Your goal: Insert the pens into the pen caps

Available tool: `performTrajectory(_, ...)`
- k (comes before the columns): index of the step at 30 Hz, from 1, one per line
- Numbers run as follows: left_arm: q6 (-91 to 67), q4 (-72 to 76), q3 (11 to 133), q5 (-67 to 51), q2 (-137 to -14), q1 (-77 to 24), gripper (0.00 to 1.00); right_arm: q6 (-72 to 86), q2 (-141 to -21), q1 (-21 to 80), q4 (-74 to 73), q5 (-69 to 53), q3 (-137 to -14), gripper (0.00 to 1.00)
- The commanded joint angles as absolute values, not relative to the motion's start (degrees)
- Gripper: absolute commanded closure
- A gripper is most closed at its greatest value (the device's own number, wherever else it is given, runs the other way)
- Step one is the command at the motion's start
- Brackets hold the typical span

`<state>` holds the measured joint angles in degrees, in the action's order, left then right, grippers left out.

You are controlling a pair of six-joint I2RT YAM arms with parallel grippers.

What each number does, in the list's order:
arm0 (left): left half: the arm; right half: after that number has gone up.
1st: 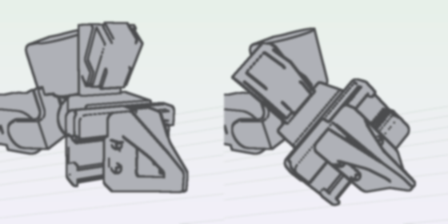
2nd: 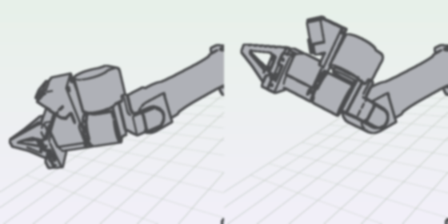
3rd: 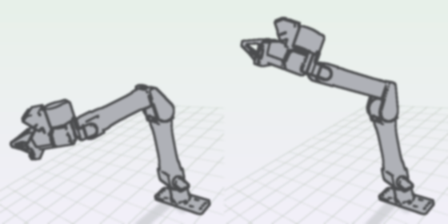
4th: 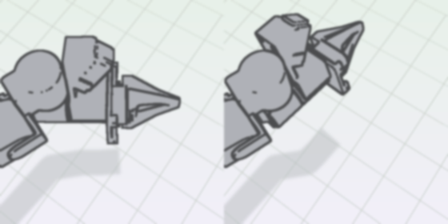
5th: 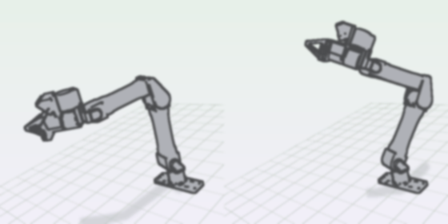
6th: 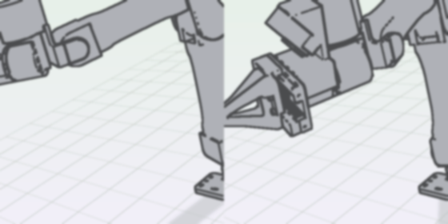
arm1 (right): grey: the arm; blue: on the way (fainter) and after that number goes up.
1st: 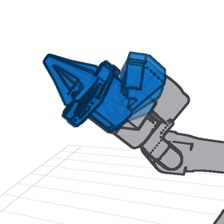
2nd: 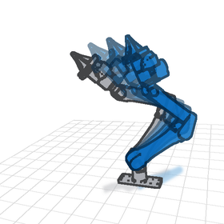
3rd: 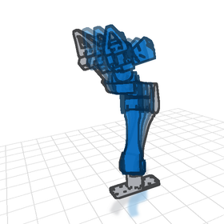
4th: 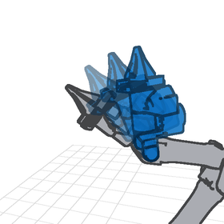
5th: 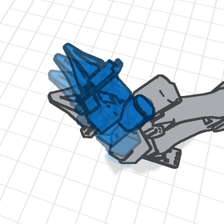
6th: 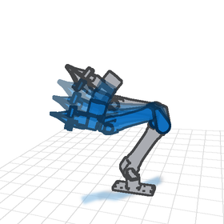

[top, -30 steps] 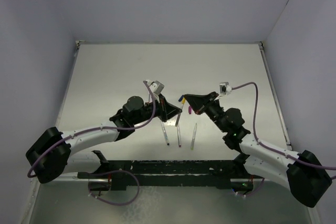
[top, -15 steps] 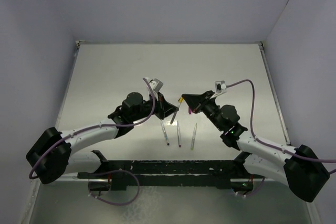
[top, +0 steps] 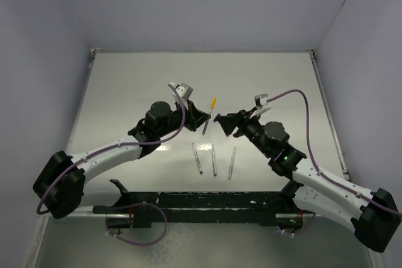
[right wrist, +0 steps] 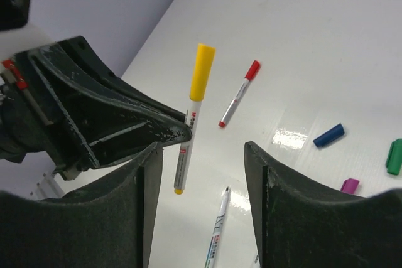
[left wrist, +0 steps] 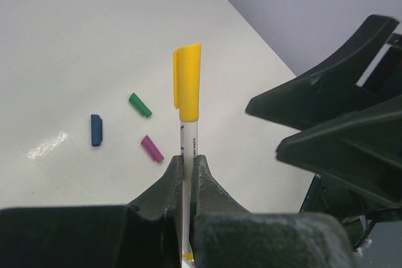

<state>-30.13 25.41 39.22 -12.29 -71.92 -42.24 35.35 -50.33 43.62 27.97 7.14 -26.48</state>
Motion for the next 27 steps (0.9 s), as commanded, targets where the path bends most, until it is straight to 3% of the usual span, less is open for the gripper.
performTrajectory(1,-27.23,22.67,40.3,-7.59,-72.6,-42.25,1.0,31.49,-44.98,43.7,24.63,12.17,-30.52,0.42)
performTrajectory(13,-23.96,4.45,55.14,10.57,-88.41,-39.83,1.0,34.06,-34.53,43.69,12.61,20.94,-26.65,0.4)
performTrajectory(27,-26.72,-3.1,68.24,18.68,-106.27,-35.79,0.98,35.71,-35.12,43.71,12.63,19.92,-24.71,0.4)
